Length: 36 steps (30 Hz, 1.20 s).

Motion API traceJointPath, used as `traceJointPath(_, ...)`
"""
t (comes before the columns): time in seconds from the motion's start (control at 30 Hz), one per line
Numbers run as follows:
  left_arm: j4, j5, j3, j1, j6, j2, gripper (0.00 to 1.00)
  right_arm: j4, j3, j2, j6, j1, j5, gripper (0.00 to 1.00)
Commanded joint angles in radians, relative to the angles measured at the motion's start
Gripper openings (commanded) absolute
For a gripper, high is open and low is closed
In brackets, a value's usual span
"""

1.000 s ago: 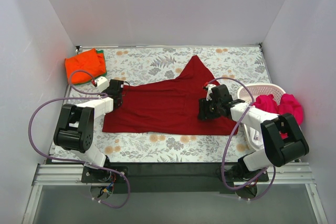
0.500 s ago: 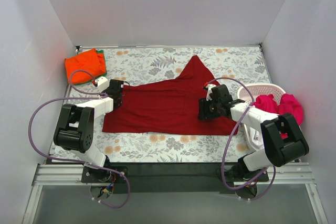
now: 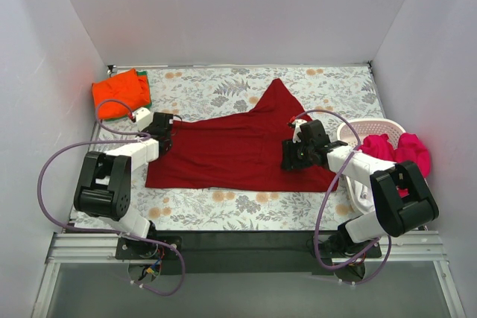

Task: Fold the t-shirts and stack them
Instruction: Fold the tshirt

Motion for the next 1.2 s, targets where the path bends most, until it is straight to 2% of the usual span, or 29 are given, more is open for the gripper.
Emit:
traceJointPath(0.0, 0.014, -0.042, -0.009, 0.034, 0.012, -0.088, 0.00, 0.028, -0.013, -0.007, -0.009, 0.003, 0.012, 0.49)
traceJointPath(0.37, 0.100, 0.024, -0.024, 0.067, 0.052, -0.079, 0.00, 0.027, -0.013, 0.042, -0.003, 0.005, 0.062, 0.49)
traceJointPath(0.73, 0.110, 0.013, -0.035, 0.084, 0.045, -0.050, 0.00, 0.025, -0.008, 0.079, -0.001, 0.005, 0.089, 0.49)
traceJointPath(0.97, 0.100, 0.052, -0.058, 0.078, 0.035, -0.138, 0.00, 0.019, 0.005, 0.015, -0.008, 0.009, 0.059, 0.49)
traceJointPath(1.0, 0.100, 0.049, -0.059, 0.072, 0.035, -0.148, 0.04, 0.017, 0.010, -0.011, -0.006, 0.011, 0.055, 0.49)
traceJointPath(1.03, 0.100, 0.049, -0.059, 0.069, 0.035, -0.157, 0.11, 0.016, 0.016, -0.025, -0.001, 0.011, 0.055, 0.49)
traceJointPath(1.17, 0.106, 0.076, -0.064, 0.063, 0.026, -0.169, 0.21, 0.010, 0.064, -0.053, 0.017, 0.014, 0.065, 0.49)
